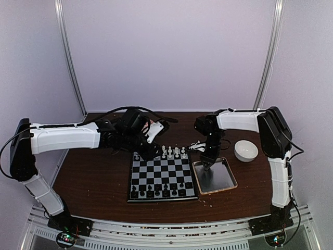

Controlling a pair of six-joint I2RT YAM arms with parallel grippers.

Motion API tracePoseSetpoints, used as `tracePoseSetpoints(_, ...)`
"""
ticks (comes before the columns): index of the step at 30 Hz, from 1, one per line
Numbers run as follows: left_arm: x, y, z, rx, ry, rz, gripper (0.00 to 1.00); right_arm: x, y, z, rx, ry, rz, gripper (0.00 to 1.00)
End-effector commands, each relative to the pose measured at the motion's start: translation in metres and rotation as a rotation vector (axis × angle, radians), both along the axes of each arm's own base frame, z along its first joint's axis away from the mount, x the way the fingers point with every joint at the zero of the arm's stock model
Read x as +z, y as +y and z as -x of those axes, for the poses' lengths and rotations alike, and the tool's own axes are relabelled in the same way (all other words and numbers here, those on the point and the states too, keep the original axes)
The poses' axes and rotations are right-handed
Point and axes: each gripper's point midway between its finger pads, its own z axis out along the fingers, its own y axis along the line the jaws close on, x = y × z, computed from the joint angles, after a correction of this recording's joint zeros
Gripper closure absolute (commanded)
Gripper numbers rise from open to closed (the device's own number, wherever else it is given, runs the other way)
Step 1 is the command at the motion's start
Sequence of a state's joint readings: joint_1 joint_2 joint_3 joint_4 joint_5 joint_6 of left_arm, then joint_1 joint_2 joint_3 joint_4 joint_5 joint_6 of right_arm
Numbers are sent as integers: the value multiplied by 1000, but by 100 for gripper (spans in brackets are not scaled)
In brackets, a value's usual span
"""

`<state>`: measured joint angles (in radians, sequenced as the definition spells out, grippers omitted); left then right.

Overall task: Set up the chess pieces on the board
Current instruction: Adjust the pawn in the storage box.

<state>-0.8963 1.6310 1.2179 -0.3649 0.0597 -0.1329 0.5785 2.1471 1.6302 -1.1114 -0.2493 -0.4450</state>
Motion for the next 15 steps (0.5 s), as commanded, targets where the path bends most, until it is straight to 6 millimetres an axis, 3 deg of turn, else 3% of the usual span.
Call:
tracePoseSetpoints(1, 6, -6, -5, 1, -16, 36, 72, -5, -6, -3, -30, -5, 45, 75)
tracePoseSetpoints(8, 4, -5, -6, 2, -17, 34, 72, 1, -7, 15, -48, 46, 15, 67)
tracePoseSetpoints(15, 3, -5, -5, -1, -12, 32, 72, 7, -13, 24, -68, 68, 31, 68)
